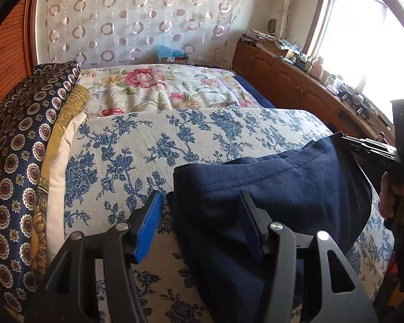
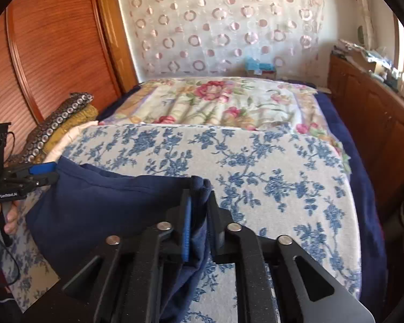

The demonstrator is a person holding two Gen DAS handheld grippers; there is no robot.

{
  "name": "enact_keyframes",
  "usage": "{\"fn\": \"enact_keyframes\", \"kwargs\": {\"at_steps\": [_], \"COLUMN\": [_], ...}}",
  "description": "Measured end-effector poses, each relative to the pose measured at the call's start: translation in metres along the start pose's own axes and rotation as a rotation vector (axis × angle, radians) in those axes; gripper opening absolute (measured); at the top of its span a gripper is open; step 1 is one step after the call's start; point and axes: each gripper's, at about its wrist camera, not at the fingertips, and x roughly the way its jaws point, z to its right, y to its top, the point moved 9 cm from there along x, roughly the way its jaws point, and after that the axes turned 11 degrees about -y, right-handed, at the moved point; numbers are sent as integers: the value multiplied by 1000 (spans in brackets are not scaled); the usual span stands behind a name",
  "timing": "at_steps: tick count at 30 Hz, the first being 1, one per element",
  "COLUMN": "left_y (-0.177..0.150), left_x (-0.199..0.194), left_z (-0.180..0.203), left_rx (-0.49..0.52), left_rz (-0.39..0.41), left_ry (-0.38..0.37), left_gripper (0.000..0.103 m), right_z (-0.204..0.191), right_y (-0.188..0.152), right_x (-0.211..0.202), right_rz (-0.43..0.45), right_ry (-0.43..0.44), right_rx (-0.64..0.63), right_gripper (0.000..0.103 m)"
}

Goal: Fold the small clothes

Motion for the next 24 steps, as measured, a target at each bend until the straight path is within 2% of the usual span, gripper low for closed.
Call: {"fn": "enact_keyframes", "kwargs": {"at_steps": [2, 3, 5, 7, 14, 16, 24], "left_y": [0, 0, -1, -1, -6, -7, -13], "left_x": [2, 2, 4, 6, 14, 14, 15], "left_z": [0, 0, -1, -2, -10, -14, -17], "left_rx": [3, 5, 4, 1, -37, -67, -133], "left_rz": [-2, -4, -9, -10, -22, -21, -26], "left_ry": [1, 2, 5, 7, -3, -17, -68], "left_gripper": [55, 56, 56, 56, 56, 56, 55], "right_z": [2, 2, 1, 0, -8, -8, -10], "right_y": [1, 0, -1, -3, -25, -33, -37], "right_x": [-2, -4, -5, -7, 8, 18, 30], "right_rz": [5, 9, 4, -4, -81, -118, -160], "right_ry": [-37, -33, -24, -27, -17, 4, 86], "right_rx": [-11, -10, -5, -6, -7, 18, 107], "right_gripper": [34, 38, 54, 62, 67, 69, 70]}}
